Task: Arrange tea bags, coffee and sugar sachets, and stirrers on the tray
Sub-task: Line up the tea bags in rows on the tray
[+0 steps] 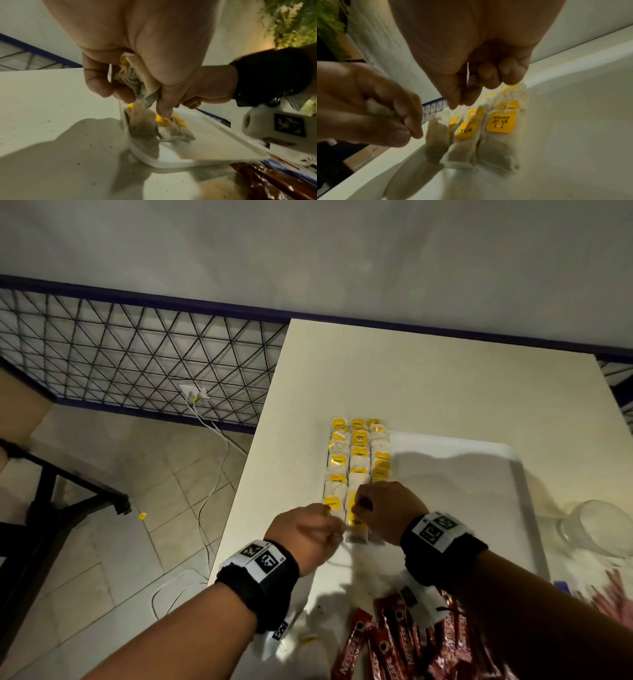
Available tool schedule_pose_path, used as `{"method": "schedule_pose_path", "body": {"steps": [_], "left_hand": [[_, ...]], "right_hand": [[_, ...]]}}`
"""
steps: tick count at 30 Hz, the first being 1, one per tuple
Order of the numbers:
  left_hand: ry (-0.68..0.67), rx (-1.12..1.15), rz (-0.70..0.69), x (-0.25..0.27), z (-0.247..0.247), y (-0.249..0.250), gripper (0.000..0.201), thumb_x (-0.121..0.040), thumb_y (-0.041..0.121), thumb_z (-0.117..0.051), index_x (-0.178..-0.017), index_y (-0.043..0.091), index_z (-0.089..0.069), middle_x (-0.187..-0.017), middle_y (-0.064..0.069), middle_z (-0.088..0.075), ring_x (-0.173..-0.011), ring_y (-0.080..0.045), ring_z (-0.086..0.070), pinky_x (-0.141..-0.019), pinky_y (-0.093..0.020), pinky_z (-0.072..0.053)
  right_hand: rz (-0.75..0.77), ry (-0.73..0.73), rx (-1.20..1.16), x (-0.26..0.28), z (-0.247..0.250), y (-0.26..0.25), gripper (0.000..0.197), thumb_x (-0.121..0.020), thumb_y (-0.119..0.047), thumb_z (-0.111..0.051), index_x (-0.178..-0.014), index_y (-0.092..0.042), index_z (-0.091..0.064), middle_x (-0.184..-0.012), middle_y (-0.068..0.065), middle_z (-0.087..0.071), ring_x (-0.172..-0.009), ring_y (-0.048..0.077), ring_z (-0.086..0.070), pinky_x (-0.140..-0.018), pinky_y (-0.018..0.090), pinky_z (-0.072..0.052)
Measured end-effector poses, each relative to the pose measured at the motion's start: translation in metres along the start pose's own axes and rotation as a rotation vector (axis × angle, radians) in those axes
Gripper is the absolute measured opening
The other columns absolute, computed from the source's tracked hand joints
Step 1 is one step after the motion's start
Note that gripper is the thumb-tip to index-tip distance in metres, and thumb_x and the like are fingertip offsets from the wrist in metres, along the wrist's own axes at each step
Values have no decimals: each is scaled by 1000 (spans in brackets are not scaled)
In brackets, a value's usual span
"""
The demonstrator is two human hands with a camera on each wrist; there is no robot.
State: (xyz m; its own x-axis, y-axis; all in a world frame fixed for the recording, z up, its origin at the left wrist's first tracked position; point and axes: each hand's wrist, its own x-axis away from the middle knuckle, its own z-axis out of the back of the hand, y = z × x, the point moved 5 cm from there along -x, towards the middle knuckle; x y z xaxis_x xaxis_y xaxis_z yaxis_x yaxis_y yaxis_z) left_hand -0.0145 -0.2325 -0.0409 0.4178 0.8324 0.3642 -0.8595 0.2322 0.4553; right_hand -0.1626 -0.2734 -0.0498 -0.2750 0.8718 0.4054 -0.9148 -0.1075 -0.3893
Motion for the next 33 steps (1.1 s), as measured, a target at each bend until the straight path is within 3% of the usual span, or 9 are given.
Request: {"method": "schedule_pose_path", "body": {"steps": [4, 6, 12, 16, 19, 21, 24, 27, 33], "left_hand": [[-84, -205, -20, -17, -23, 5, 29, -95, 35, -37, -107, 24, -61, -110, -3, -59, -98, -30, -61, -79, -37, -53], [-72, -225, -8, -21, -25, 4, 28, -93, 35, -39, -104, 22, -61, -107, -4, -61, -96, -32, -62, -76, -36, -53], [-25, -85, 37, -30, -19, -7, 16, -85, 32, -50, -95, 28, -62, -100, 3, -62, -92, -25, -61, -71, -28, -48], [-43, -88, 44, -31, -18, -7, 14, -87, 32, -51, -95, 27, -62, -102, 2, -61, -94, -25, -60, -72, -29, -46], [-16, -112, 30, -32, -14, -1, 17, -89, 31, -50, -99, 25, -62, -104, -1, -61, -96, -27, -59, -70, -27, -41], [-9, -110, 36, -34, -13, 4, 15, -90, 29, -50, -97, 22, -62, -103, -3, -61, -96, -28, -59, -69, -26, -39], [-2, -62, 65, -40, -12, 9, 7, -85, 28, -53, -89, 22, -56, -94, 0, -60, -90, -27, -59, -72, -32, -48], [-31, -95, 89, -52, -14, 14, 7, -81, 27, -54, -80, 22, -50, -92, 0, -60, -86, -27, -60, -72, -35, -51], [-119, -103, 119, -64, -17, 18, 14, -81, 25, -56, -94, 23, -62, -102, -2, -63, -94, -28, -61, -80, -37, -53]], "right_hand": [[95, -258, 169, 15, -15, -2, 20, -86, -38, -54, -95, -28, -69, -98, -2, -68, -94, 20, -62, -80, 33, -52], [119, -303, 220, 18, -21, -5, 22, -88, -36, -53, -97, -27, -71, -101, -2, -68, -99, 20, -60, -81, 31, -51], [113, -325, 249, 16, -32, 1, 30, -88, -42, -48, -109, -31, -66, -112, -4, -64, -110, 23, -57, -88, 40, -51], [101, -229, 249, 19, -34, 4, 27, -89, -39, -48, -105, -26, -65, -109, 1, -63, -104, 27, -59, -81, 36, -50], [113, -192, 220, 24, -32, 4, 28, -90, -39, -49, -109, -24, -64, -112, 1, -63, -105, 28, -59, -83, 36, -50], [122, -174, 187, 27, -32, 3, 26, -89, -39, -49, -103, -24, -64, -108, 1, -64, -101, 28, -60, -81, 36, -51], [115, -175, 153, 31, -33, 3, 23, -90, -37, -47, -93, -22, -64, -100, 1, -65, -95, 26, -61, -76, 34, -50], [100, -221, 169, 34, -37, 4, 26, -93, -38, -46, -104, -25, -66, -110, -1, -63, -102, 24, -59, -83, 34, -50], [56, -216, 127, 35, -39, 9, 32, -91, -39, -52, -120, -30, -62, -124, -1, -60, -114, 24, -56, -91, 34, -46]]}}
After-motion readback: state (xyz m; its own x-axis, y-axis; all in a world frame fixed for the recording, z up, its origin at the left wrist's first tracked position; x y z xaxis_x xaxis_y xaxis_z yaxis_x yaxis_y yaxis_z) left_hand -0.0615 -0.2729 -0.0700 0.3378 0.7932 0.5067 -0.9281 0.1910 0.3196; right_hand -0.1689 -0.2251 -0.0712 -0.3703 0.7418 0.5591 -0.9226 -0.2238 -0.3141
